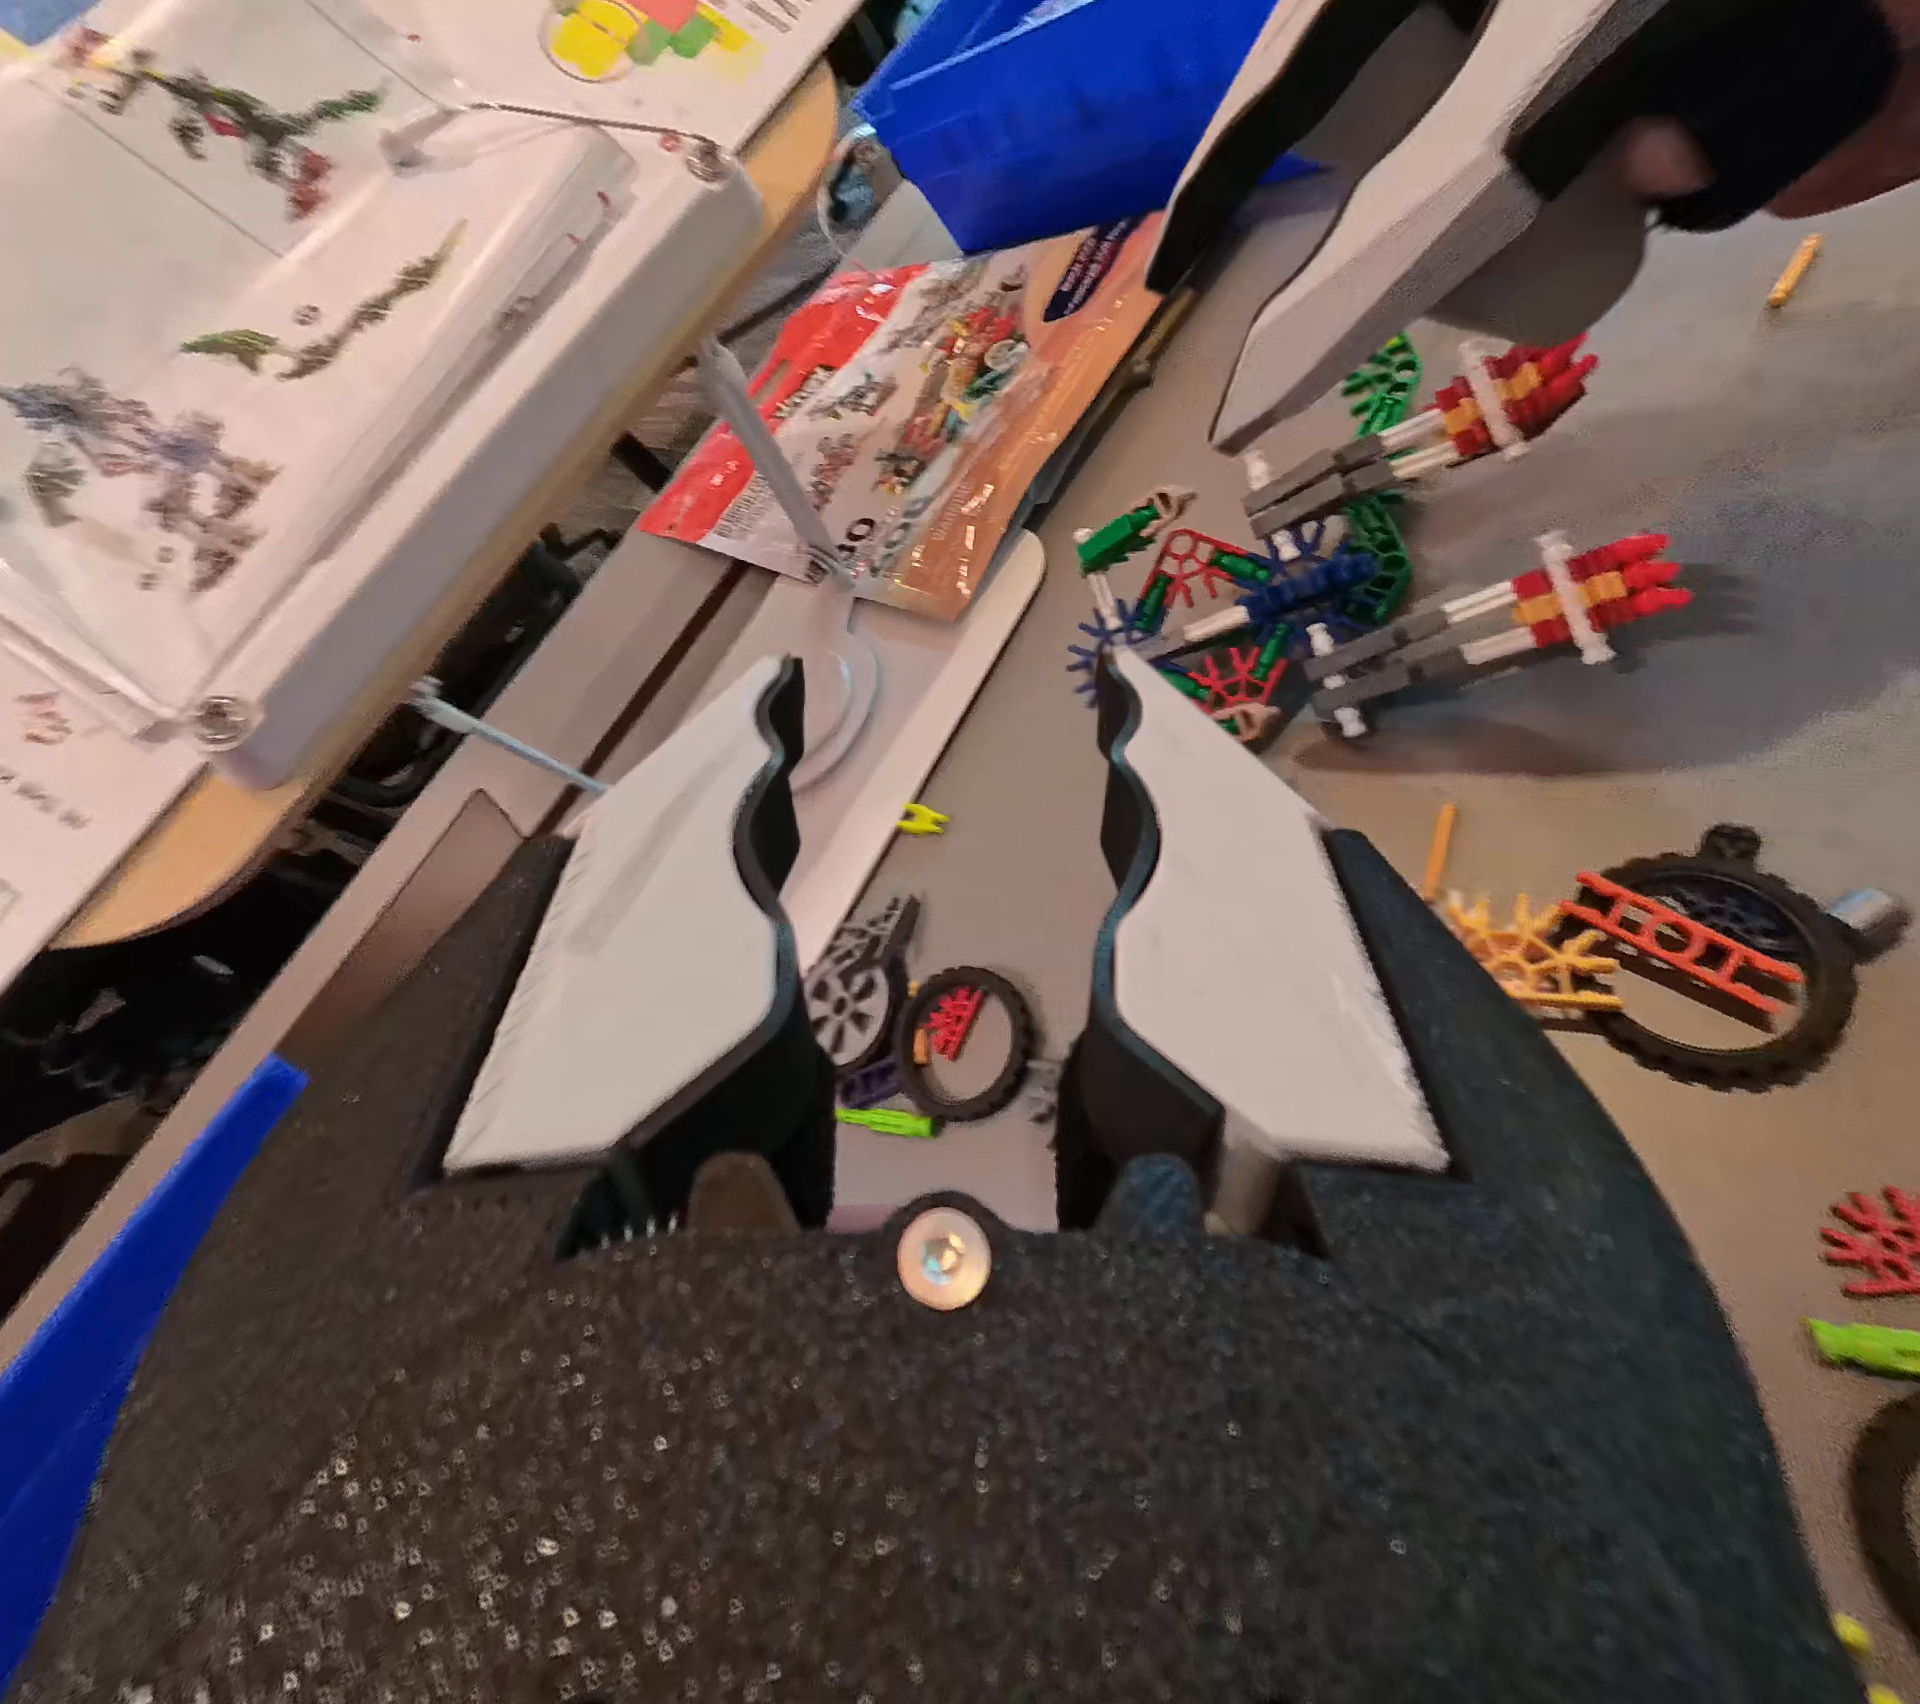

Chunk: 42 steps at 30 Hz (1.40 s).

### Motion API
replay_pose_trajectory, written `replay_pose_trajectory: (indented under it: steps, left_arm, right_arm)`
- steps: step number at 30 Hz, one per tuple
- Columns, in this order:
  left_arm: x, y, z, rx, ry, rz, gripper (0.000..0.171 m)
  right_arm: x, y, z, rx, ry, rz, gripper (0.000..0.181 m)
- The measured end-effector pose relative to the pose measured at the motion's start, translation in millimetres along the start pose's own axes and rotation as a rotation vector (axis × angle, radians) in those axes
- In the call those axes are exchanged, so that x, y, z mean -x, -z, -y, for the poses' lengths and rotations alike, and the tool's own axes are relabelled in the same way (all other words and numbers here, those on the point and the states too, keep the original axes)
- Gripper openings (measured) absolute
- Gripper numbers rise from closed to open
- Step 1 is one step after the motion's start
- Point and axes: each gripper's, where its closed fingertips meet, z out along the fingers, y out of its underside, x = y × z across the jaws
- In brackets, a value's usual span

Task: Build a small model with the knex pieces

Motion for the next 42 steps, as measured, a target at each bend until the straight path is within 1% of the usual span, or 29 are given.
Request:
replay_pose_trajectory:
  steps: [2,5,7,9,11,14,17,20,24,28,30,34,36,39,40,42]
  left_arm:
    - [-12,-3,-1,0.016,0.026,-0.046,0.054]
    - [-25,-6,-3,0.042,0.021,-0.086,0.055]
    - [-30,-7,-6,0.054,0.028,-0.109,0.055]
    - [-33,-10,-12,0.075,0.050,-0.125,0.055]
    - [-36,-13,-18,0.100,0.085,-0.158,0.055]
    - [-36,-17,-26,0.129,0.107,-0.163,0.055]
    - [-37,-19,-28,0.137,0.129,-0.176,0.055]
    - [-44,-22,-32,0.149,0.164,-0.203,0.056]
    - [-57,-24,-36,0.179,0.276,-0.256,0.059]
    - [-53,-23,-32,0.165,0.329,-0.254,0.060]
    - [-51,-25,-36,0.171,0.352,-0.255,0.060]
    - [-56,-29,-44,0.195,0.460,-0.303,0.060]
    - [-57,-30,-45,0.202,0.474,-0.309,0.059]
    - [-61,-30,-47,0.212,0.481,-0.335,0.052]
    - [-65,-29,-46,0.212,0.495,-0.364,0.043]
    - [-71,-28,-48,0.221,0.500,-0.404,0.033]
  right_arm:
    - [-2,-6,-10,0.051,0.008,0.028,0.065]
    - [-3,-11,-20,0.119,0.075,0.058,0.064]
    - [-4,-13,-34,0.205,0.109,0.072,0.060]
    - [-5,-16,-48,0.275,0.097,0.088,0.054]
    - [-2,-18,-56,0.304,0.066,0.128,0.039]
    - [2,-19,-58,0.312,0.068,0.155,0.034]
    - [3,-19,-58,0.318,0.075,0.165,0.031]
    - [7,-18,-55,0.304,0.068,0.188,0.024]
    - [12,-17,-51,0.283,0.088,0.198,0.023]
    - [20,-13,-41,0.237,0.095,0.232,0.015]
    - [23,-12,-40,0.233,0.112,0.245,0.015]
    - [32,-10,-38,0.211,0.154,0.280,0.014]
    - [36,-8,-37,0.209,0.173,0.295,0.014]
    - [40,-7,-37,0.196,0.189,0.320,0.014]
    - [41,-6,-37,0.190,0.194,0.327,0.014]
    - [41,-6,-37,0.188,0.195,0.334,0.014]
